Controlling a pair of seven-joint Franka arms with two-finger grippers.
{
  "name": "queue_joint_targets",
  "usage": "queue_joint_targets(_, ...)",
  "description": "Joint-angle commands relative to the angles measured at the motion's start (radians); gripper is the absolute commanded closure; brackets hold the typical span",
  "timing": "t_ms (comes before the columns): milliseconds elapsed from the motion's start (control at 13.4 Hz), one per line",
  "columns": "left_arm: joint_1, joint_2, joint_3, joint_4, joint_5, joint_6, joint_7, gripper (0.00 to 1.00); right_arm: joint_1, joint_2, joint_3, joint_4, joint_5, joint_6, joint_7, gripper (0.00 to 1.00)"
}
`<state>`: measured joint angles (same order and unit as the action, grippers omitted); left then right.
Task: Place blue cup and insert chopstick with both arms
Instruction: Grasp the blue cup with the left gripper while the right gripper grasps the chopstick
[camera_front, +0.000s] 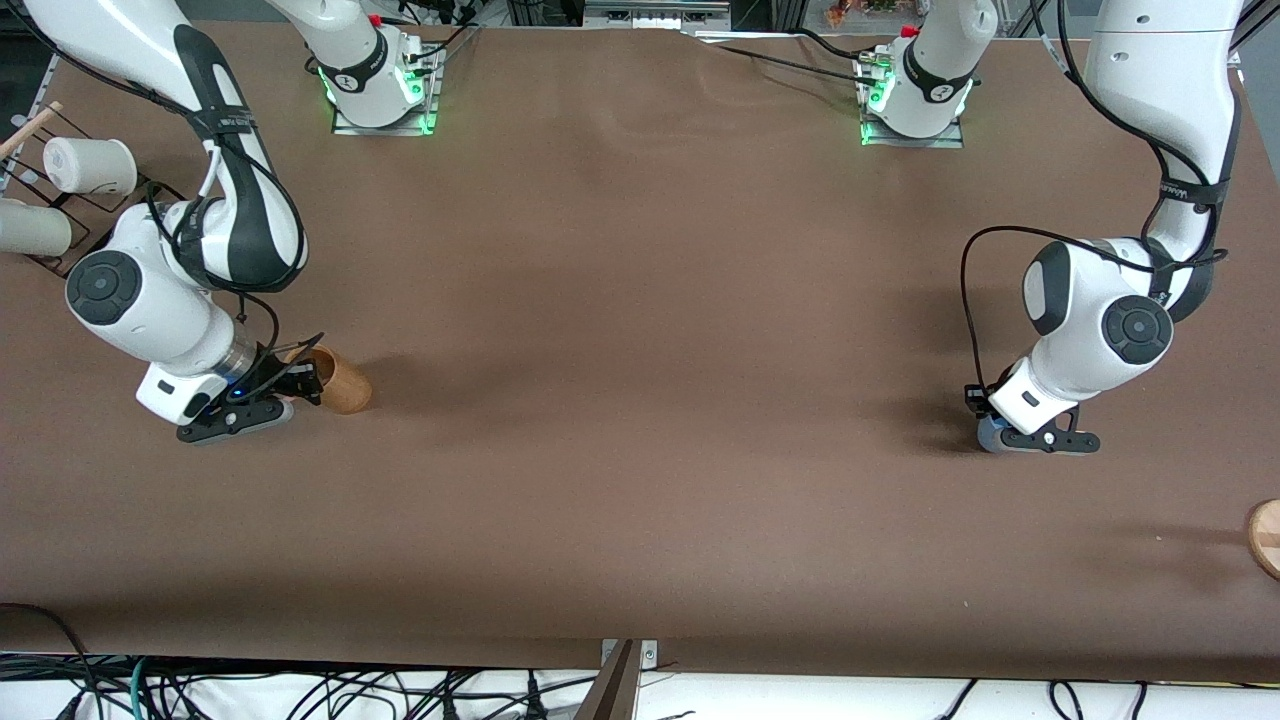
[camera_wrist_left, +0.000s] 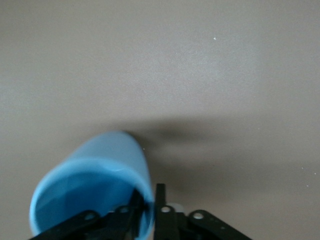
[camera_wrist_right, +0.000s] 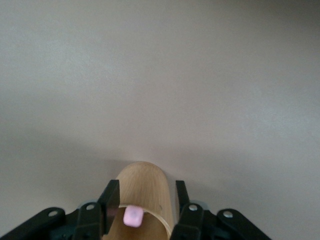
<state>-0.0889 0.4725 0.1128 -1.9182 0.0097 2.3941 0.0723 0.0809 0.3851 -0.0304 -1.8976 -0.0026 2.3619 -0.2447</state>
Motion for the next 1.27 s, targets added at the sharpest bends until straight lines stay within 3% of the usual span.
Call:
queue_joint_targets(0, 0.003, -0.026, -0.001, -0.01, 0.013, -0.006, 0.034, 1.0, -0.003, -0.014, 0.0, -0.023, 0.018, 0.023, -0.022, 0.63)
queue_joint_targets(149, -0.012, -0.04, -0.007, 0.036, -0.005, -0.07, 0.021, 1.0, -0.003, -0.015, 0.0, -0.023, 0.018, 0.022, -0.022, 0.73)
queue_joint_targets(299, -0.054, -0.04, -0.065, 0.088, -0.037, -0.119, -0.052, 1.0, -0.003, -0.018, 0.001, -0.023, 0.018, 0.019, -0.022, 0.81)
queue_joint_targets(598, -0.282, 0.03, -0.097, 0.211, -0.037, -0.125, -0.421, 1.0, -0.003, -0.023, 0.001, -0.021, 0.018, 0.017, -0.022, 0.99)
queue_joint_targets(897, -0.494, 0.174, -0.096, 0.41, -0.037, -0.196, -0.808, 1.0, -0.003, -0.037, 0.001, -0.005, 0.013, 0.011, -0.024, 1.0)
queue_joint_targets(1046, -0.551, 0.253, -0.091, 0.52, -0.037, -0.24, -0.945, 1.0, -0.003, -0.072, 0.007, 0.006, 0.009, -0.01, -0.024, 1.0)
queue_joint_targets(1195, -0.571, 0.282, -0.091, 0.542, -0.039, -0.245, -1.015, 1.0, -0.003, -0.104, 0.018, 0.058, 0.007, -0.091, -0.025, 1.0)
